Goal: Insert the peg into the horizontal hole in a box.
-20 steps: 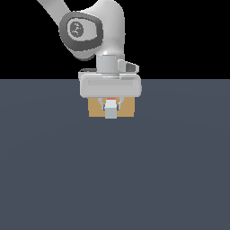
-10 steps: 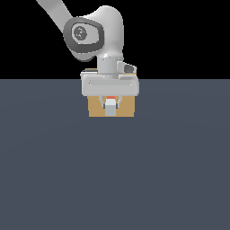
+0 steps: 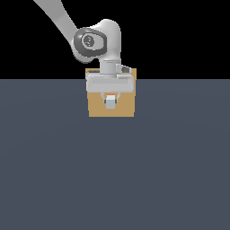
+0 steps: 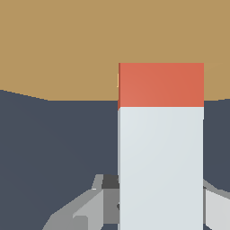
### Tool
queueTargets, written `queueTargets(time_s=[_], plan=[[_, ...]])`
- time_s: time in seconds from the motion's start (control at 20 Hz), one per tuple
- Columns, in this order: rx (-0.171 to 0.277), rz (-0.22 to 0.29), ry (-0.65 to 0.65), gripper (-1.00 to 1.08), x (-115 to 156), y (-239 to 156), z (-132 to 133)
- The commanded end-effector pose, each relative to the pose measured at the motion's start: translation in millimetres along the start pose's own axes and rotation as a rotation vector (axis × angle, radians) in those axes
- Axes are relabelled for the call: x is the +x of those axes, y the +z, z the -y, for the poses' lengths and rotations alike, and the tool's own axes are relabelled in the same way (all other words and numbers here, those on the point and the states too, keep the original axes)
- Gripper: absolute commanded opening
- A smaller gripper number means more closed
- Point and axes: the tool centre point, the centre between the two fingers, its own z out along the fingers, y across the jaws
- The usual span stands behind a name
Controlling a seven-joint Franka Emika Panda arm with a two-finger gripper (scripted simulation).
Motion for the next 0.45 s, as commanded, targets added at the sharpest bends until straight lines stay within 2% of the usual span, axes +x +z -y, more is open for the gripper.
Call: queueTargets(time_s=[0.0, 0.4], plan=[[-0.004, -0.001, 0.002, -1.0, 12.6, -1.8, -1.7], [-0.004, -0.001, 0.002, -1.0, 17.4, -1.9, -3.3]])
